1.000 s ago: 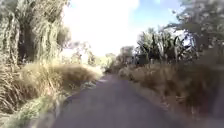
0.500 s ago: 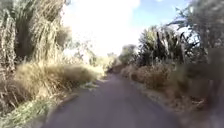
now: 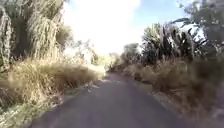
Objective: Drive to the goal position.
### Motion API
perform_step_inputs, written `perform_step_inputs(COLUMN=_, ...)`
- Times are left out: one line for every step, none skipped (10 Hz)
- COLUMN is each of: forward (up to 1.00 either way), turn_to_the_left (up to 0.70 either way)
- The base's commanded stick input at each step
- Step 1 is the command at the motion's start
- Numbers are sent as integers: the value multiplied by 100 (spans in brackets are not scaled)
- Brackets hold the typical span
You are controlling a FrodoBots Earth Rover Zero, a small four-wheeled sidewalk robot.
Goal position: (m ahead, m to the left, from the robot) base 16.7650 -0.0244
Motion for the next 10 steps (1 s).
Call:
perform_step_inputs(forward=70, turn_to_the_left=0)
perform_step_inputs(forward=70, turn_to_the_left=0)
perform_step_inputs(forward=70, turn_to_the_left=0)
perform_step_inputs(forward=70, turn_to_the_left=0)
perform_step_inputs(forward=70, turn_to_the_left=0)
perform_step_inputs(forward=70, turn_to_the_left=0)
perform_step_inputs(forward=70, turn_to_the_left=-5)
perform_step_inputs(forward=70, turn_to_the_left=-30)
perform_step_inputs(forward=70, turn_to_the_left=-35)
perform_step_inputs(forward=70, turn_to_the_left=-35)
